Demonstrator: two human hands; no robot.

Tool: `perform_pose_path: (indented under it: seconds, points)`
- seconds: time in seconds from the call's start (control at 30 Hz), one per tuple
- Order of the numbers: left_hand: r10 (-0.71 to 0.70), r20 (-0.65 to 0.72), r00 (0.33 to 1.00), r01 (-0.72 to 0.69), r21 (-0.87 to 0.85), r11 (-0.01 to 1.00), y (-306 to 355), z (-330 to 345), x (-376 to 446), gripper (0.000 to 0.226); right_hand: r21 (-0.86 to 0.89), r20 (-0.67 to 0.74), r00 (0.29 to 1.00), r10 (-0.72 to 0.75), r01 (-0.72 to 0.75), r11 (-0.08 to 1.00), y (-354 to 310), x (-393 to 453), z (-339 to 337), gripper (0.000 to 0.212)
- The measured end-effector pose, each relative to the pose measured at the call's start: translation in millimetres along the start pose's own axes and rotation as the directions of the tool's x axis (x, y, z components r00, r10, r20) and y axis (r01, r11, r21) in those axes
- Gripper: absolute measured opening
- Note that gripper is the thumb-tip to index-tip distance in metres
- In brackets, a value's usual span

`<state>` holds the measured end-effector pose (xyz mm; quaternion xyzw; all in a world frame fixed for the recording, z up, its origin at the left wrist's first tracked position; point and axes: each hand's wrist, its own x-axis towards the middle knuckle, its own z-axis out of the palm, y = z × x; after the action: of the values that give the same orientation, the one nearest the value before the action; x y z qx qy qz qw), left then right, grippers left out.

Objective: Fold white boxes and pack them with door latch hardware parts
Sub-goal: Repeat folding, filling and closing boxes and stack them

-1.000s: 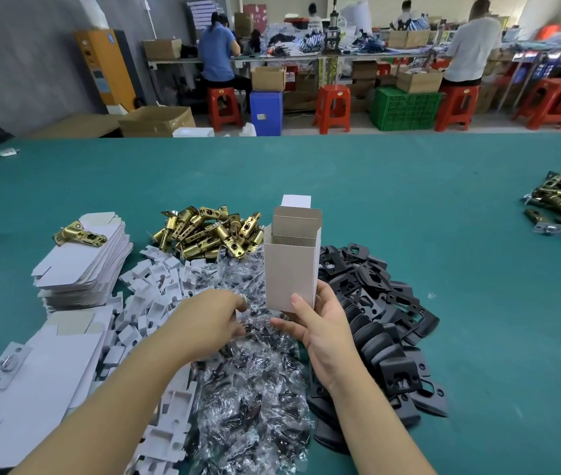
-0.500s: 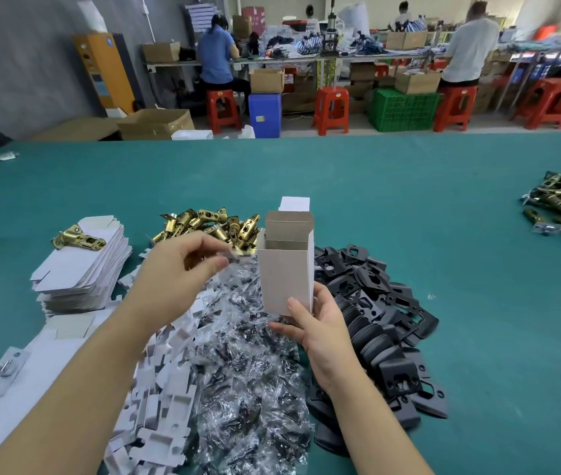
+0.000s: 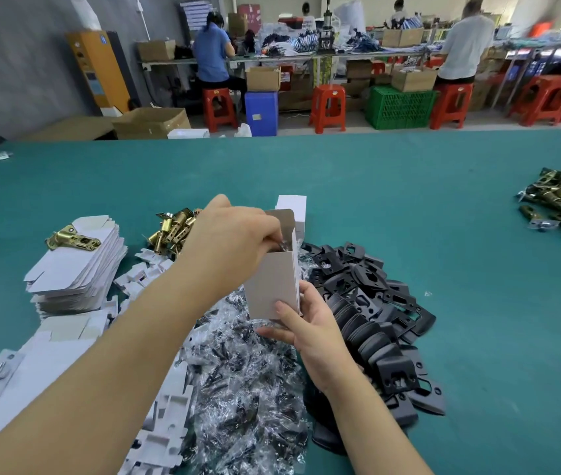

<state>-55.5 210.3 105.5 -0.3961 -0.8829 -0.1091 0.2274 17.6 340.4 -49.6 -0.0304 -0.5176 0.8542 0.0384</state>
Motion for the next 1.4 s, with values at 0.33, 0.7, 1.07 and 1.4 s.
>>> perform_pose_path:
  seconds: [0.33, 0.7, 1.07, 1.4]
  points:
    - [-0.082, -0.223, 0.971, 0.025, -0.248, 0.969, -4, 4, -12, 0.018, 0.135, 0.019, 1.000, -0.003, 0.000, 0.991, -2, 1, 0, 0.043]
    - [-0.330, 0.090, 0.940, 0.288, -0.728, 0.622, -16, 27, -46, 0.048, -0.175, -0.004, 0.994, -0.110, 0.108, 0.979, -5, -1, 1, 0.039]
    - [-0.346, 0.190, 0.919, 0.377, -0.683, 0.626, -15, 57, -79, 0.066, -0.491, -0.025, 0.903, -0.429, 0.363, 0.792, 1, -2, -1, 0.057]
    - [-0.375, 0.170, 0.911, 0.377, -0.710, 0.595, -18, 63, -84, 0.057, -0.505, -0.034, 0.910, -0.413, 0.341, 0.793, 1, -1, -4, 0.037]
